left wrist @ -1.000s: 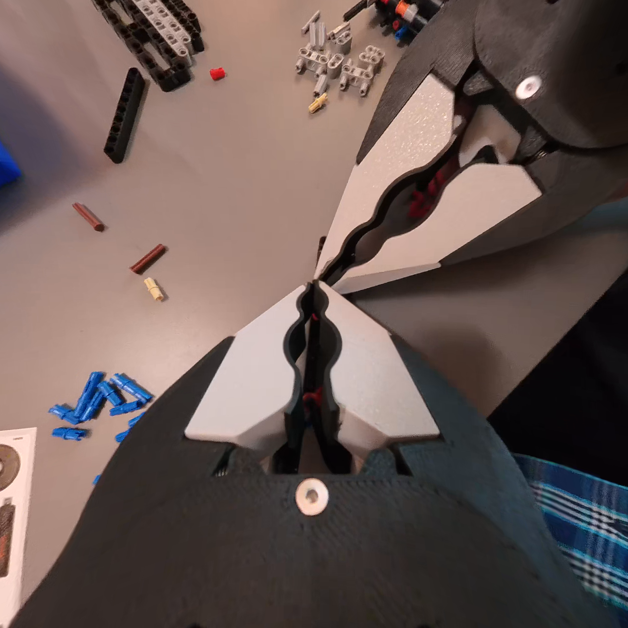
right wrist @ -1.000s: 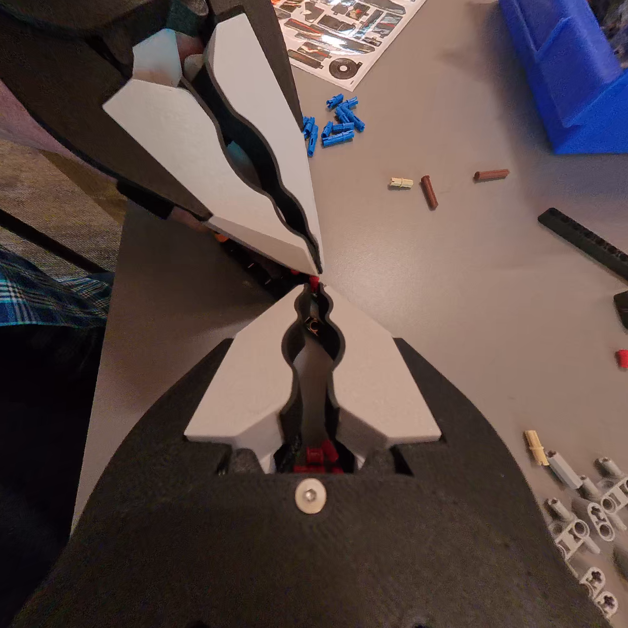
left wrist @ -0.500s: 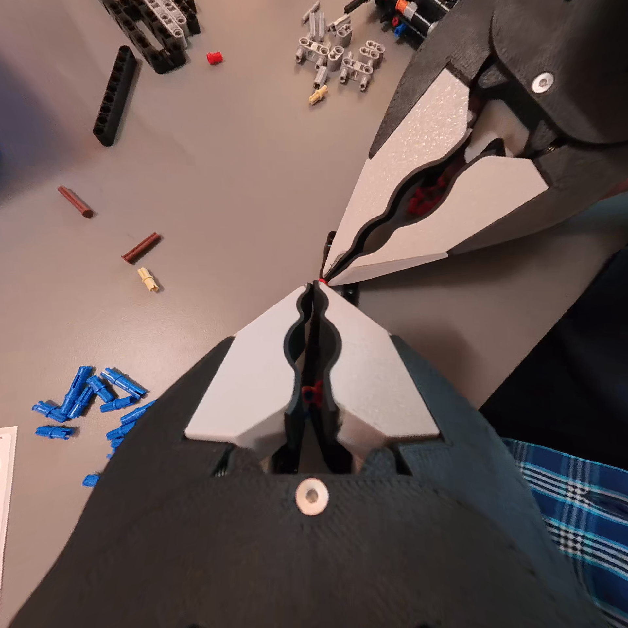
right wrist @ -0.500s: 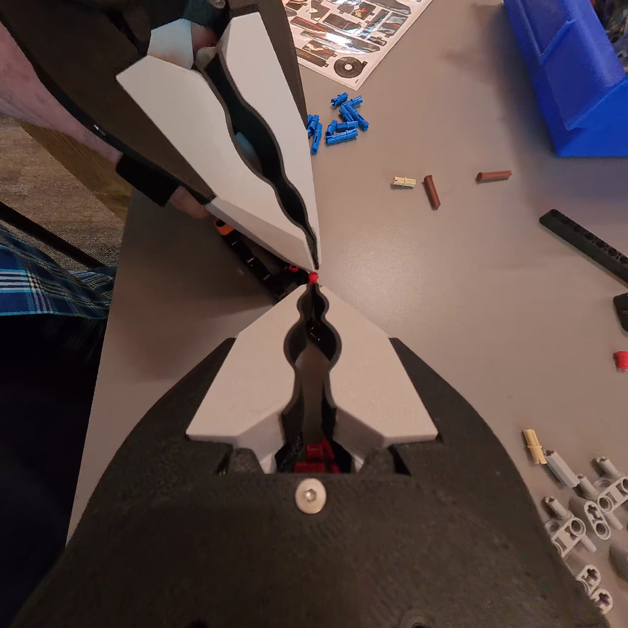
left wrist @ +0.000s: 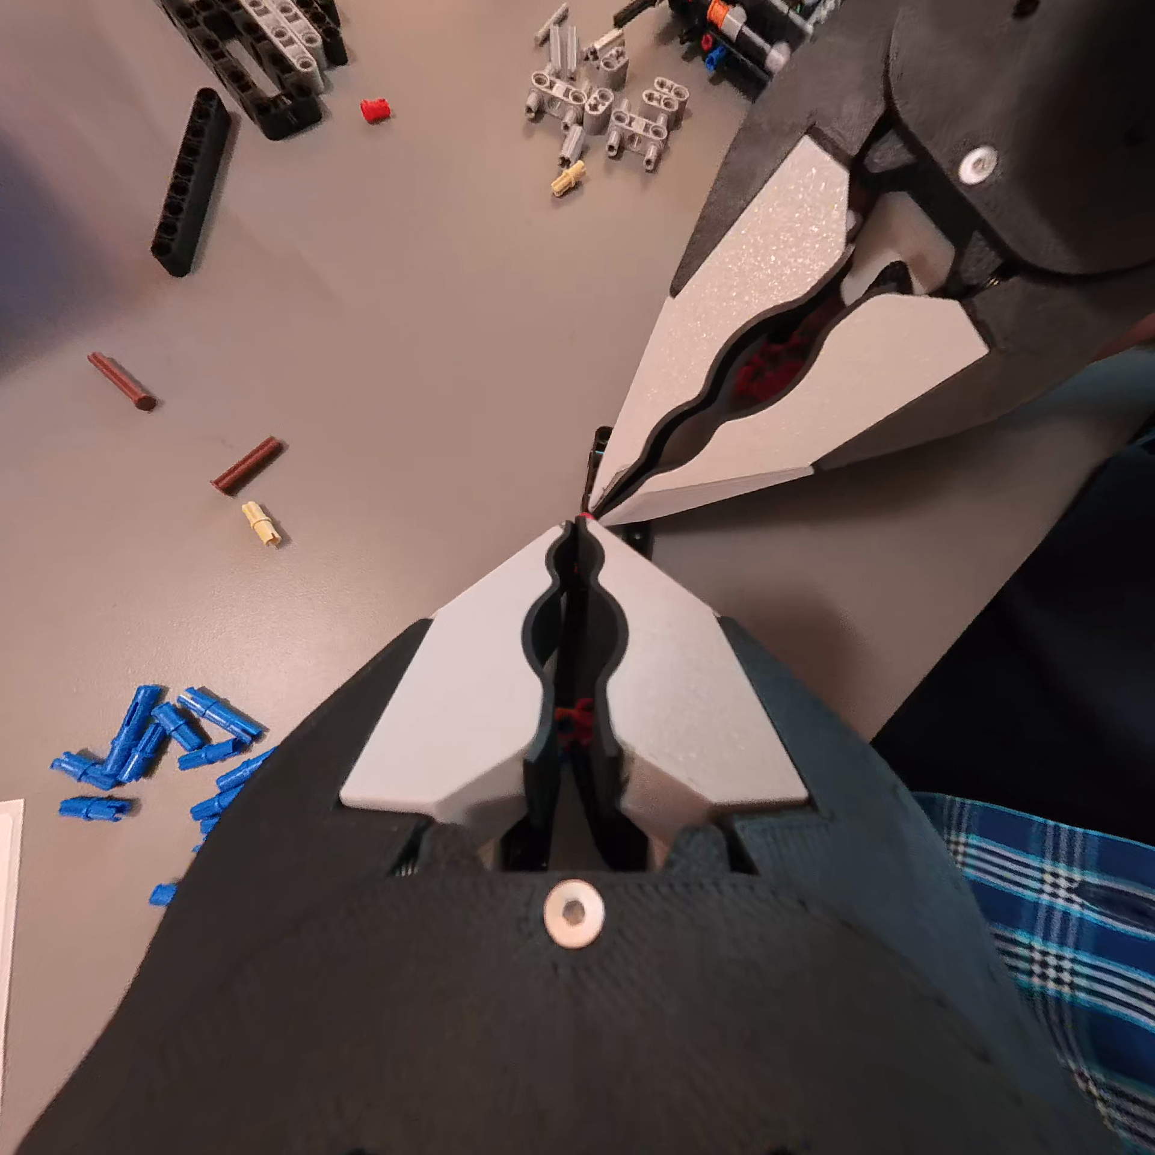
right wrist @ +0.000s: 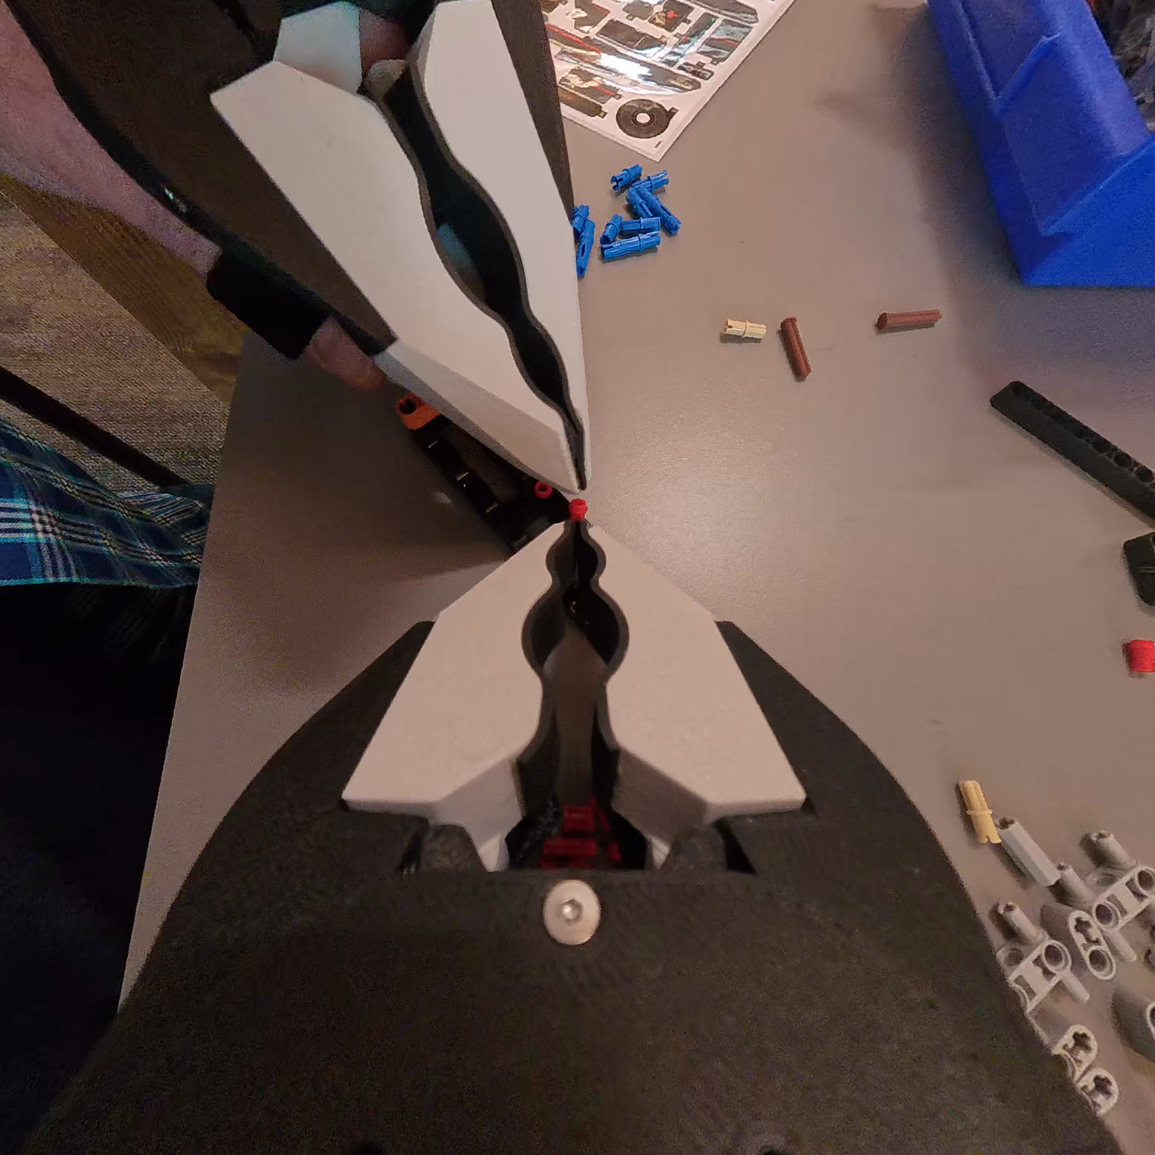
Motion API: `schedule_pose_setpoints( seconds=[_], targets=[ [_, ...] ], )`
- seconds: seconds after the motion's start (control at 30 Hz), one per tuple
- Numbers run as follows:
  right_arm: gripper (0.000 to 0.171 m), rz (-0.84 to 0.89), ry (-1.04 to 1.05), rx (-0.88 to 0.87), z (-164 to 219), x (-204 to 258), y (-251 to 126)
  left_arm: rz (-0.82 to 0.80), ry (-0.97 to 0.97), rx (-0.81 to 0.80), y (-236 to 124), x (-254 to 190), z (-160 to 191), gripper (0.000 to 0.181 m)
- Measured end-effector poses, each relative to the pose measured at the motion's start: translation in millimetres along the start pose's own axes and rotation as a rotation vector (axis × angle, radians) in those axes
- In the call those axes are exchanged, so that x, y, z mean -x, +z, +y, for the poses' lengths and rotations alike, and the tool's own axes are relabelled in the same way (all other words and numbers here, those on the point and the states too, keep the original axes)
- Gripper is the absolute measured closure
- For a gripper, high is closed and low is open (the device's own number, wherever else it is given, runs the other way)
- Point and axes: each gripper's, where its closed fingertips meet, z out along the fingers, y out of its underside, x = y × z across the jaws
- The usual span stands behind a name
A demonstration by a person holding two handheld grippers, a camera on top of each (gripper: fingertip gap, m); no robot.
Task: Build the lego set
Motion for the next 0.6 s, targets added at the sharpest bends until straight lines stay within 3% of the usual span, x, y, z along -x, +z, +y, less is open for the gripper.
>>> schedule_pose_setpoints(
  seconds=[0.6],
  targets=[
    [0.171,-0.002,0.020,0.000,0.8,-0.8,-1.9,0.015,0.014,0.014,4.0,-5.3,-1.6,0.181]
  ],
)
